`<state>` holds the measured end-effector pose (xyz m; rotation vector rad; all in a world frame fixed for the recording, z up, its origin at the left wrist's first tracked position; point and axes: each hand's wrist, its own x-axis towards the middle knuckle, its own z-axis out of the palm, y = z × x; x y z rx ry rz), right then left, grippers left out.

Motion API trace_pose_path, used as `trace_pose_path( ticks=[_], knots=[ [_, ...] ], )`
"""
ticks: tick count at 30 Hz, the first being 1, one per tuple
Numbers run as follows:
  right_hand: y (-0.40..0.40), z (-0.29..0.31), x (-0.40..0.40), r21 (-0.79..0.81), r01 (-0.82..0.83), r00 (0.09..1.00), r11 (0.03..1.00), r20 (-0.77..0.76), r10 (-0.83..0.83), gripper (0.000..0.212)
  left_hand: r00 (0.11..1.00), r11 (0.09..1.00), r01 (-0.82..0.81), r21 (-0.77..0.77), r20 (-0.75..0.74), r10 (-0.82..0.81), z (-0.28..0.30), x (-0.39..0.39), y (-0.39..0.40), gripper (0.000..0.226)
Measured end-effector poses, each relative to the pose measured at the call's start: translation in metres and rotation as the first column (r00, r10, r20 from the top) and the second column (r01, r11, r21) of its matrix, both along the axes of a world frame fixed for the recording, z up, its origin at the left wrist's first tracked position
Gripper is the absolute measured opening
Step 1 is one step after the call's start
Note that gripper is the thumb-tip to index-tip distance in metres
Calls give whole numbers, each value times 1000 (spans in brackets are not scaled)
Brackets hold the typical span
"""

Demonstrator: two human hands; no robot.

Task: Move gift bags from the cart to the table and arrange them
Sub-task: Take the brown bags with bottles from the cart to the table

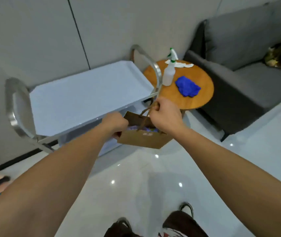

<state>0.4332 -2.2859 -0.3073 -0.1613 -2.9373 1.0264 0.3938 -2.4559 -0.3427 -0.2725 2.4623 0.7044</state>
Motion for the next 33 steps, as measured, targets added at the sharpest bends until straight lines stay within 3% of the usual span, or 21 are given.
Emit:
trace_pose_path(
  ticks=[4,9,13,17,23,27,33],
  knots=[
    [93,59,13,-191,254,959,948,-76,-272,19,999,984,44,174,-11,-42,56,-15,99,19],
    [229,109,53,-267,430,870,862,-134,-475,33,971,954,235,185,-15,-237,107,3,249,23],
    [341,127,105,-217,528,820,821,-121,-559,16,918,908,396,135,-27,-396,116,35,375,27],
    [438,135,166,-154,575,801,803,-93,-591,27,829,821,557,125,-15,-560,109,75,500,36],
    [562,120,250,-50,729,681,683,-54,-730,26,600,600,794,102,32,-800,79,137,666,39],
    [630,99,290,-58,842,536,536,-18,-844,22,431,432,900,54,35,-902,64,167,764,34],
    [723,47,314,-70,960,272,269,38,-961,24,102,99,994,-54,60,-993,24,199,904,23]
  ],
)
